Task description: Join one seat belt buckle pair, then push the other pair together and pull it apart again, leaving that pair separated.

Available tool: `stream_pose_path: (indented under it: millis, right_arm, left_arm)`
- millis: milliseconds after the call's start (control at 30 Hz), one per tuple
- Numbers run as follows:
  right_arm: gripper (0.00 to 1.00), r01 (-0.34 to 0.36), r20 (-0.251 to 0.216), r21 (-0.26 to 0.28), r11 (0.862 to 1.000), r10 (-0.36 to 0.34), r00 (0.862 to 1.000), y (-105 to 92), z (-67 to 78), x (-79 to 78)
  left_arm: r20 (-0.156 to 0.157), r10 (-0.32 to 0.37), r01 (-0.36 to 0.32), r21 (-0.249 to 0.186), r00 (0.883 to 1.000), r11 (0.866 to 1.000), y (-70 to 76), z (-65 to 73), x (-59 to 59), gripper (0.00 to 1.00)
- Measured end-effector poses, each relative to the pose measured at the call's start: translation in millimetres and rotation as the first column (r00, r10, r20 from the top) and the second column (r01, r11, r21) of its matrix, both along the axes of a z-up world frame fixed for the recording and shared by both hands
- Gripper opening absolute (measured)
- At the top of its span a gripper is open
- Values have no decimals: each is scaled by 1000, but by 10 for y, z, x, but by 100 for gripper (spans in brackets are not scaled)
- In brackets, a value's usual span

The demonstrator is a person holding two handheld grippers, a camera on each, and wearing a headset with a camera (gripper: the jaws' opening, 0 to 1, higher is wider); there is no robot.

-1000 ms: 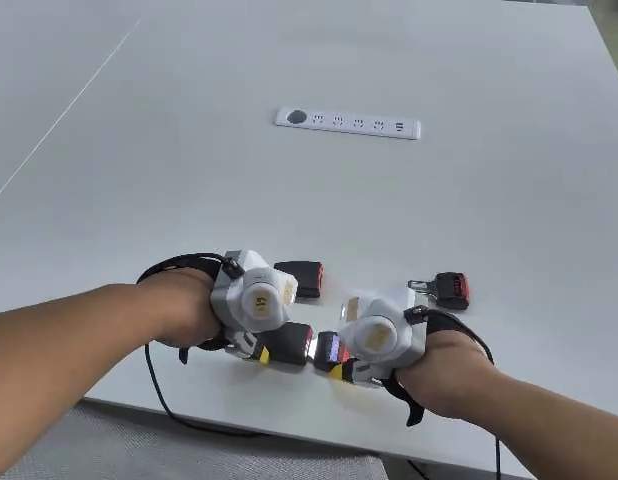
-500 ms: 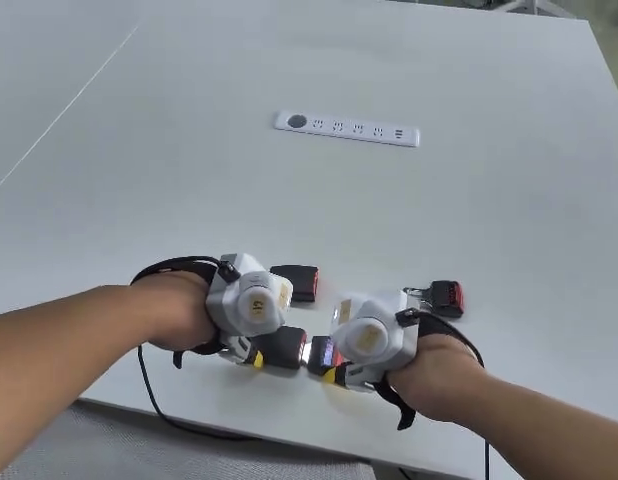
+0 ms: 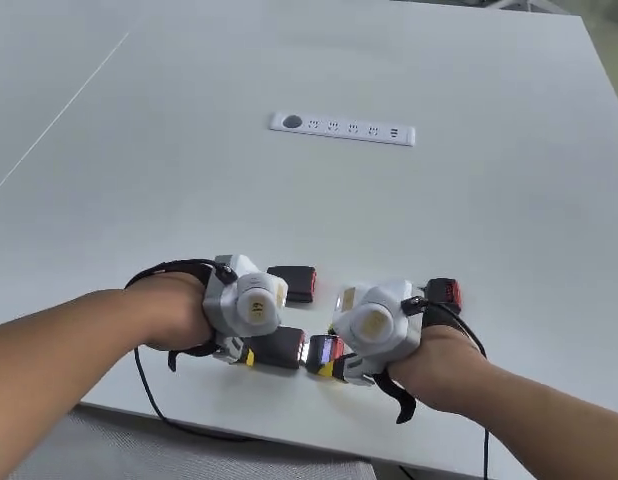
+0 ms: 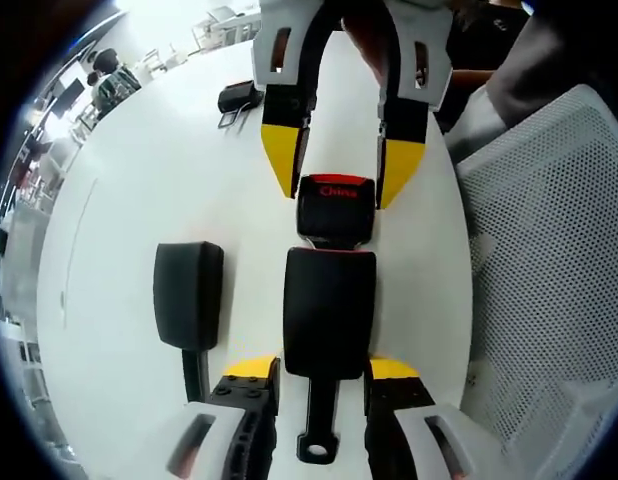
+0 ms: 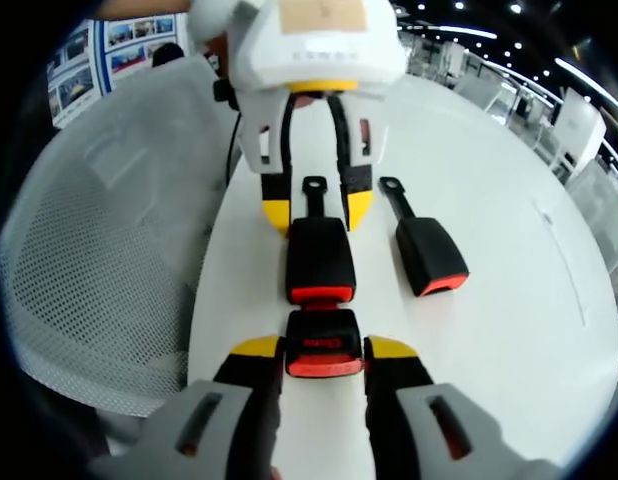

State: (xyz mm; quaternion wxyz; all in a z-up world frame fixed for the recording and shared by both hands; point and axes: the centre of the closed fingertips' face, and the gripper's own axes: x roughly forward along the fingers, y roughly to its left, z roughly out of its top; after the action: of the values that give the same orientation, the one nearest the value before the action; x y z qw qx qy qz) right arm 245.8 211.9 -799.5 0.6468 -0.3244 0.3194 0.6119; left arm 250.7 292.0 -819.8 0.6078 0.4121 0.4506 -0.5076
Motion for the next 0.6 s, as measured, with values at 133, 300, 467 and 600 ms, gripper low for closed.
stream_pose_path:
  millis: [133,300,467,600]
  right_arm:
    - [33,1,5,21,1000,-1,1000,1,107,8]
    - [33,-18,7,18,1000,18,1000,-56,136,-9]
    - [33,-17,32,16,1000,17,999,-158,158,68]
    - [33,-6,36,5,1000,6,999,-340,152,224]
  left_arm:
    - [14,37,-36,-34,999,999,-42,130,0,35]
    - [36,43,-41,-62,998,997,-90,232,47,36]
    - [55,49,-43,-107,997,993,-147,309,177,36]
    - [95,76,-63,-132,993,989,-154,362,380,45]
